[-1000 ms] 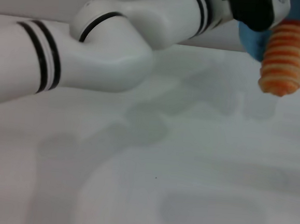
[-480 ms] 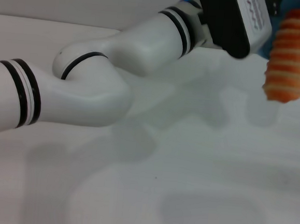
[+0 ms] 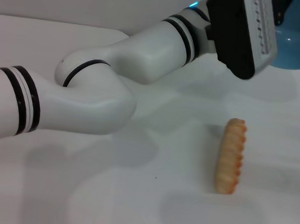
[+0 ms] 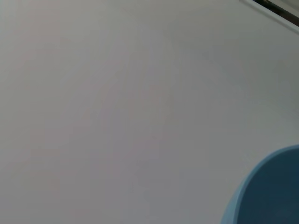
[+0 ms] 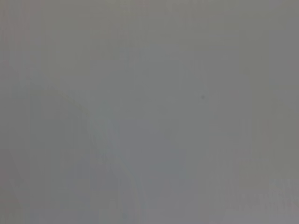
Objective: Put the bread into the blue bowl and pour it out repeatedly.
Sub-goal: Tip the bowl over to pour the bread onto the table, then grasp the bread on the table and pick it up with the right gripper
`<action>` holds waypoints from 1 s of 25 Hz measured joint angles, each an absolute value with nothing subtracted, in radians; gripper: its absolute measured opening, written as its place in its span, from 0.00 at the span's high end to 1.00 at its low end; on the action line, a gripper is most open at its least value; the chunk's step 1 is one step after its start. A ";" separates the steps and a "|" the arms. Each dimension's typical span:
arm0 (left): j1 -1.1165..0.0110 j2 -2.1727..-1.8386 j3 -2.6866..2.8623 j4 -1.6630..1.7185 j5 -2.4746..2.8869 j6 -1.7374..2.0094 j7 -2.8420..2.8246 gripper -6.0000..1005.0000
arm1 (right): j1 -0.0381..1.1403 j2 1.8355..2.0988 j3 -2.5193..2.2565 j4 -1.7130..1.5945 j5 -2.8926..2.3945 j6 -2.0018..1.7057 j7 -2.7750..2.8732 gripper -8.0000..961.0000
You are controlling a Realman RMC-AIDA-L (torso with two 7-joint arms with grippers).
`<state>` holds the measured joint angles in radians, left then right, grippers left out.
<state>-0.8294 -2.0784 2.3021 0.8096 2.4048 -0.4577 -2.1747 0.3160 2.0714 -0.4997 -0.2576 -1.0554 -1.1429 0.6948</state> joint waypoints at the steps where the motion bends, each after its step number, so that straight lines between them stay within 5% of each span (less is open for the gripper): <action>1: -0.830 -2.079 2.303 0.808 2.367 -0.452 -2.190 1.00 | 0.316 2.072 -0.500 -0.256 -1.055 -1.143 0.695 0.41; 13: -0.885 -2.073 1.991 0.725 1.995 -0.044 -2.370 1.00 | 0.353 2.066 -0.576 -0.252 -1.263 -1.033 1.045 0.40; 25: -0.955 -2.074 1.883 0.585 1.982 0.053 -2.427 1.00 | 0.528 2.063 -0.798 -0.298 -1.710 -1.034 1.744 0.39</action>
<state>-0.9550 -2.0741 1.8831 0.5853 1.9820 0.0529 -2.4266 0.5275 2.0632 -0.7983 -0.2979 -1.7100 -1.0341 1.7440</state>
